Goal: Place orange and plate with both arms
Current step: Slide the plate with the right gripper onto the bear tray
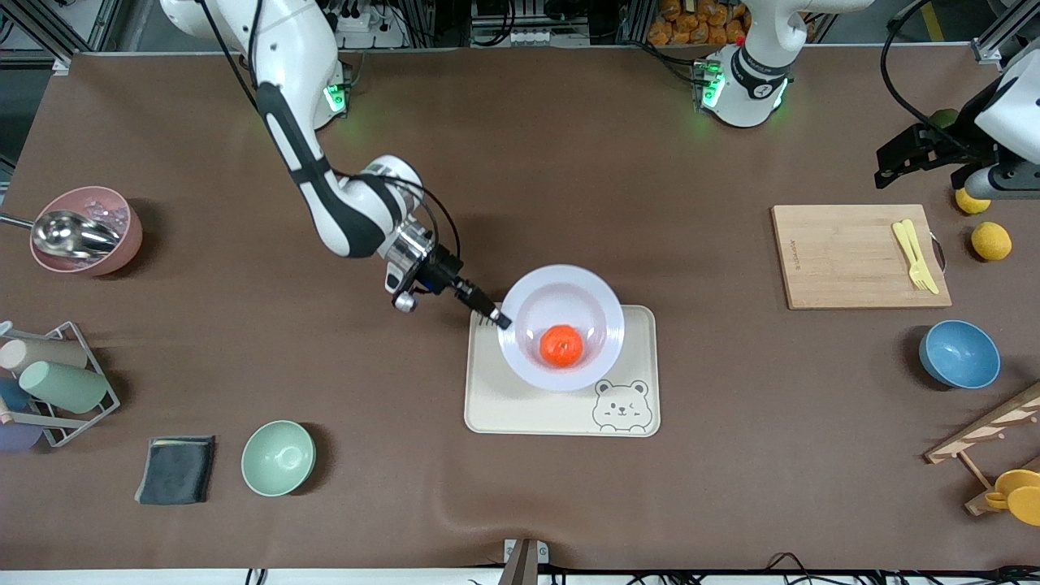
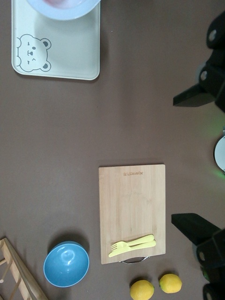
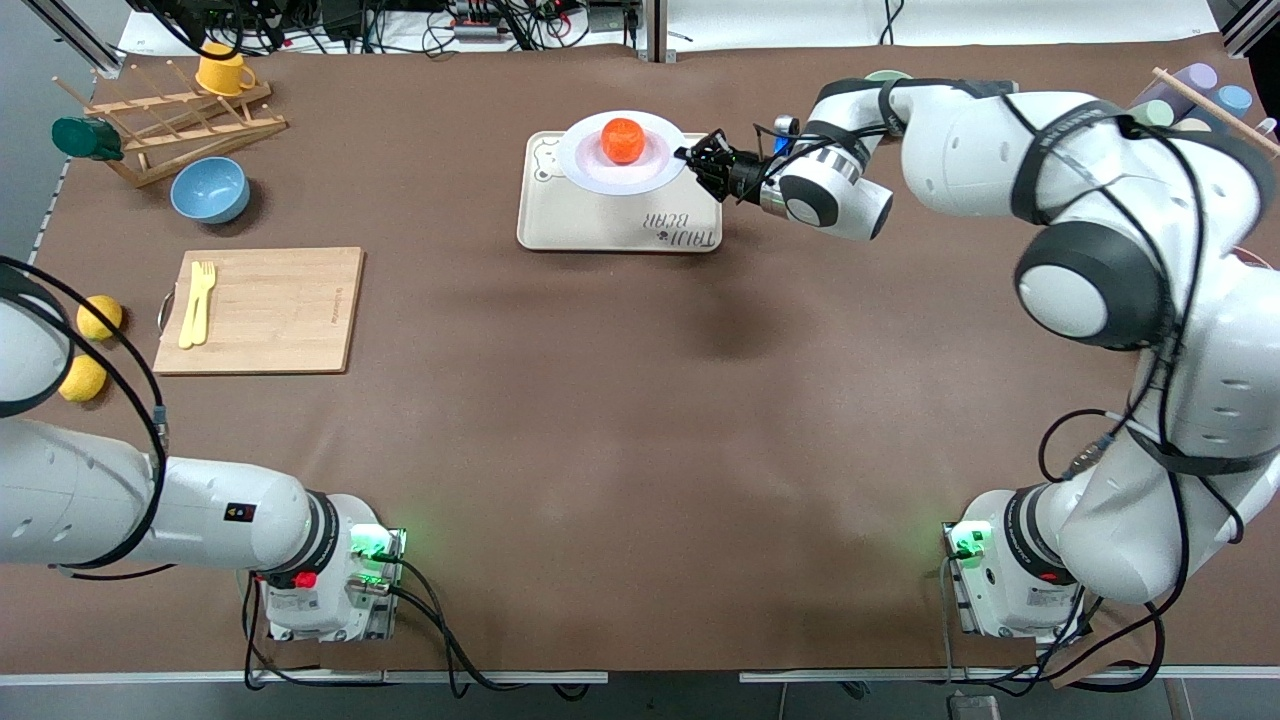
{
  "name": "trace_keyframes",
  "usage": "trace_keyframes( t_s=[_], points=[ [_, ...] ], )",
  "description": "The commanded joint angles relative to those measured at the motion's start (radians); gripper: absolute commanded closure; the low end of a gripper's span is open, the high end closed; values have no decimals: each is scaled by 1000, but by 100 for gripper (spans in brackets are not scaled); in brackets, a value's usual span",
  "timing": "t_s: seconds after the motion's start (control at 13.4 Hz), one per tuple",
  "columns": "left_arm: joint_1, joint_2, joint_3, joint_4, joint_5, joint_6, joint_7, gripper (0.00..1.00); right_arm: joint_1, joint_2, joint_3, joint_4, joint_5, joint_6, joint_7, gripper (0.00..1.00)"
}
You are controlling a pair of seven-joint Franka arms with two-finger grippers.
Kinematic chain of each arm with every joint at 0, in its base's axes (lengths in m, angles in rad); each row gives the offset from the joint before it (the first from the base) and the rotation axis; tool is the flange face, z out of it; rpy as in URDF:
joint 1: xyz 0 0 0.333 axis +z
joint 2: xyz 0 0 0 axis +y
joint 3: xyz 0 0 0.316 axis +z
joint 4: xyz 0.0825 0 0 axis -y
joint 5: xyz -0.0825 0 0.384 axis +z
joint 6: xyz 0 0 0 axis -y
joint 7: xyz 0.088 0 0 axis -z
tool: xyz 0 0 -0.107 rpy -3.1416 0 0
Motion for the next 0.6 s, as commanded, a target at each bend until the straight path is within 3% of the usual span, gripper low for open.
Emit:
trace_keyframes(
  t_s=[0.0, 0.3, 0.52],
  points=[
    [4, -14, -5, 3, 0, -20, 5, 0, -8, 137, 14, 143, 108, 6, -98, 100],
    [3, -13, -7, 3, 0, -20, -9, 0, -11, 226, 14, 198, 108, 2, -165, 100],
    [1, -11, -7, 3, 2, -20, -10, 0, -14, 229, 14, 198, 113, 8, -184, 100]
  ],
)
